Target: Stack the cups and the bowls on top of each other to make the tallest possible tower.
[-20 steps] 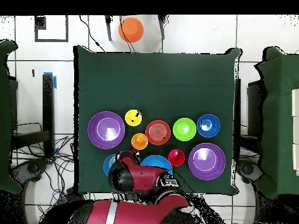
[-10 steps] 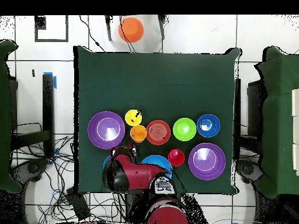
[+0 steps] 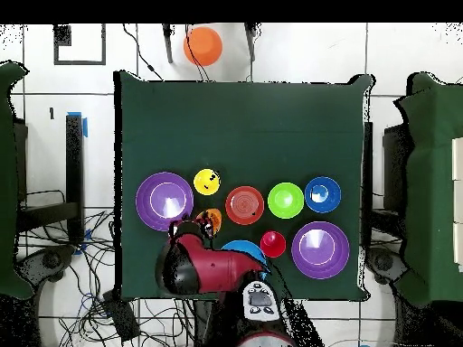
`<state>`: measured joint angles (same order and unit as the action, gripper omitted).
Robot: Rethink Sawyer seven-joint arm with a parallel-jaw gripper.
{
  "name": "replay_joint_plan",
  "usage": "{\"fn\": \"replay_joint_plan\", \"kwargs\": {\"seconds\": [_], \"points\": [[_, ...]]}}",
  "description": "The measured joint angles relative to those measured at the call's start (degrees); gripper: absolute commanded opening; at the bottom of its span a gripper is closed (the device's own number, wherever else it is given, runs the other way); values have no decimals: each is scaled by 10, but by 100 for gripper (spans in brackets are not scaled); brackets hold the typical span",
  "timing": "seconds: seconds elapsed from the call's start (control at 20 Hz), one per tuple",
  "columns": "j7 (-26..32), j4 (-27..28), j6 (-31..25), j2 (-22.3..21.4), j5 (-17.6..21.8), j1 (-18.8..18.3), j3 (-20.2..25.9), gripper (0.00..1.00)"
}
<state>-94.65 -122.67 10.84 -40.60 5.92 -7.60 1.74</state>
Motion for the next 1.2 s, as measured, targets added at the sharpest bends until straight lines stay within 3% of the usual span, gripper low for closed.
{"fn": "replay_joint_plan", "kwargs": {"seconds": [0.65, 1.2], "points": [[-1, 0, -48, -50, 0, -25, 17, 100], [-1, 0, -48, -39, 0, -25, 20, 100]]}}
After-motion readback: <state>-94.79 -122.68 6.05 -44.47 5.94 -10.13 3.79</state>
